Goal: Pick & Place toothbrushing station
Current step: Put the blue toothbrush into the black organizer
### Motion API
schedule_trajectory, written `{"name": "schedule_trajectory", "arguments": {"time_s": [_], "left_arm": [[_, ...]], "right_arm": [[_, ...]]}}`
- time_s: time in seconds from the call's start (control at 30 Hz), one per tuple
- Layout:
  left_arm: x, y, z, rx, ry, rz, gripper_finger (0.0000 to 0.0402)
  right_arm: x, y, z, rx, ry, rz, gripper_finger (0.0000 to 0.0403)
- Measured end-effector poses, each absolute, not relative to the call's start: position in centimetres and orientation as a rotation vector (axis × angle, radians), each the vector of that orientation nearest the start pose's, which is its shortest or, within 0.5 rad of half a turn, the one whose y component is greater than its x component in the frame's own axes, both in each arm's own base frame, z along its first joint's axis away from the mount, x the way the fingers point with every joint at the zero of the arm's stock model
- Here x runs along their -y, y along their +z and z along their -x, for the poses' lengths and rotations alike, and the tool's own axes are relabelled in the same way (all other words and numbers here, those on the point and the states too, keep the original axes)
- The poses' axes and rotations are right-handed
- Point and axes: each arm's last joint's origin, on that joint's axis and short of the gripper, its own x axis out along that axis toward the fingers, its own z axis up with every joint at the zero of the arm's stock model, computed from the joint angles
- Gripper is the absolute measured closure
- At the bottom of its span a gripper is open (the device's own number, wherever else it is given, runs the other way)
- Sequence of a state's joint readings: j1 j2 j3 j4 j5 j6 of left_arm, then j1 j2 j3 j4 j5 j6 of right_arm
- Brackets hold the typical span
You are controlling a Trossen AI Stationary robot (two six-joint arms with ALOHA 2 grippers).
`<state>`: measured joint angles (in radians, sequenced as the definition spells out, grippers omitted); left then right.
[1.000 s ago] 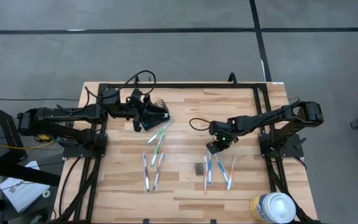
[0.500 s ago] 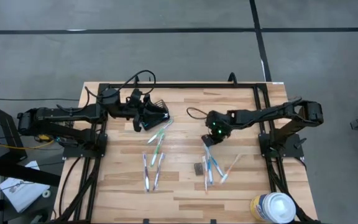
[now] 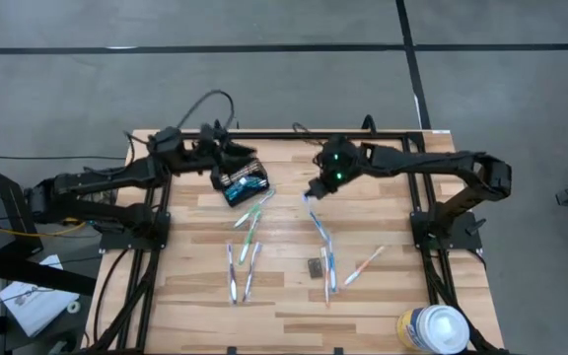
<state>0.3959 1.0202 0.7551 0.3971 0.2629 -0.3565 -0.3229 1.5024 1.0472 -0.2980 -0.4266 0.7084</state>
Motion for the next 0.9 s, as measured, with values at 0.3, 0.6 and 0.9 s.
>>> {"name": "schedule_trajectory", "arguments": {"time_s": [0.3, 0.6, 0.9], "left_arm": [[-14.5, 34.2, -14.7, 0.150, 0.538, 0.181, 0.0275], [-18.1, 33.3, -8.6, 0.037, 0.757, 0.148, 0.0275], [-20.0, 32.4, -6.0, 0.020, 0.748, 0.213, 0.0275]], "right_arm": [[11.4, 32.6, -32.4, -0.305, -0.201, -0.721, 0.0403], [13.3, 34.9, -32.6, -0.034, -0.272, -0.625, 0.0403], [14.6, 34.5, -33.5, 0.065, -0.299, -0.593, 0.0403]]}}
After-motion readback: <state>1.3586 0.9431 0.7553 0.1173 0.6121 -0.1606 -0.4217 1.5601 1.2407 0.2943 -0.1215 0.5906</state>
